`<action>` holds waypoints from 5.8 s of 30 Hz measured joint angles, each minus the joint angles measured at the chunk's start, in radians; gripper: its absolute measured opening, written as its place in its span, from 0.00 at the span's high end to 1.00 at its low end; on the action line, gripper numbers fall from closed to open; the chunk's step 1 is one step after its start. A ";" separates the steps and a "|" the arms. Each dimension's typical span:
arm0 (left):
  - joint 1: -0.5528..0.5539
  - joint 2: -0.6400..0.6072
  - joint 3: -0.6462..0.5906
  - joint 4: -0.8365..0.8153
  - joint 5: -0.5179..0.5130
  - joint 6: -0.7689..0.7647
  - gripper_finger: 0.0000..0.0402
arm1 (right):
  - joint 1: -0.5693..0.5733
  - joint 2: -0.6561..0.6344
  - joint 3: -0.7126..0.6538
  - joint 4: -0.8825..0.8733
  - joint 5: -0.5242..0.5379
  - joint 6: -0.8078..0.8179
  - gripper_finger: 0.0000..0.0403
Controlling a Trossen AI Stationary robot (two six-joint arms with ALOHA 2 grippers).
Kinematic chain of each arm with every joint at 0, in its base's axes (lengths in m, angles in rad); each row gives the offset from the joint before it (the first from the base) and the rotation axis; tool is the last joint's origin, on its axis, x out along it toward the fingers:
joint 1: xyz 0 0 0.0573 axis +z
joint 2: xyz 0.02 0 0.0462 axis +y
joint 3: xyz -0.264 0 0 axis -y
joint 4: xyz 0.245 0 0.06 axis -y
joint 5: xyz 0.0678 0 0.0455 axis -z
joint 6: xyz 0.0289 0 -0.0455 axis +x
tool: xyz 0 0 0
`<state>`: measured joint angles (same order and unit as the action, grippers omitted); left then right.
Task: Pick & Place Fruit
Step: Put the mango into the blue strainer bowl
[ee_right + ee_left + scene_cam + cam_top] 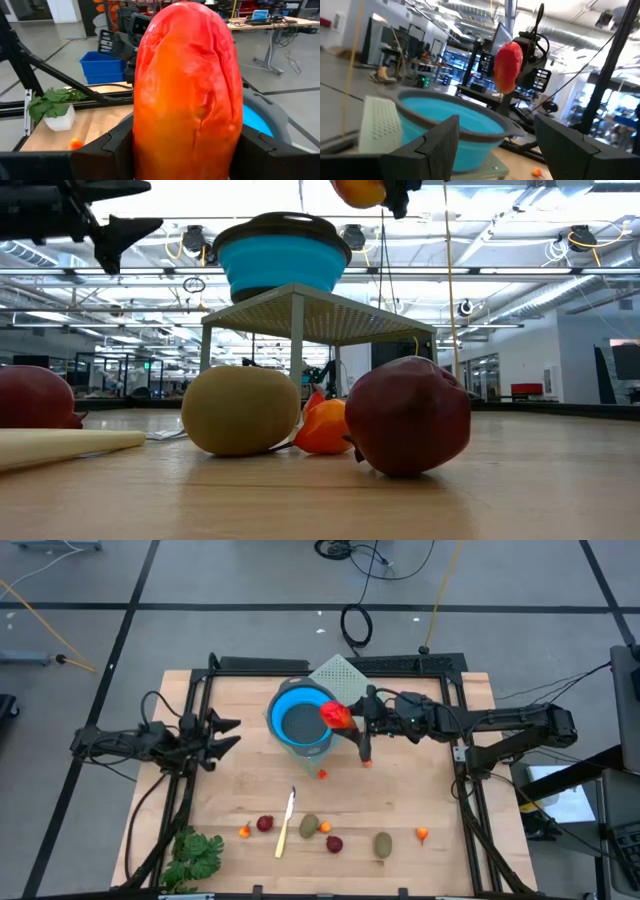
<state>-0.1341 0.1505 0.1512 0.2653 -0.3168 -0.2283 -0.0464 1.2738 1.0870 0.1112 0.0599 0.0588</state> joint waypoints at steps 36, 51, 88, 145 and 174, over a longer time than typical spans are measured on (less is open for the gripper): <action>0.000 0.780 0.624 -0.114 0.001 0.249 0.36 | -0.011 0.000 0.000 -0.012 -0.012 0.005 0.46; 0.024 0.921 0.661 0.077 0.004 0.240 0.36 | -0.011 0.000 0.000 0.053 -0.095 0.034 0.45; 0.135 1.101 0.691 0.347 0.197 0.034 0.05 | -0.010 0.005 0.000 0.124 -0.117 0.007 0.45; 0.172 1.270 0.935 0.207 0.317 0.148 0.47 | 0.009 0.006 0.000 0.144 -0.113 0.024 0.45; 0.172 1.271 0.933 0.191 0.318 0.179 0.46 | 0.009 0.006 0.000 0.098 -0.113 0.147 0.22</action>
<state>0.0380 1.4216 1.0847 0.4563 0.0016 -0.0494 -0.0376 1.2800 1.0866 0.2089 -0.0536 0.2058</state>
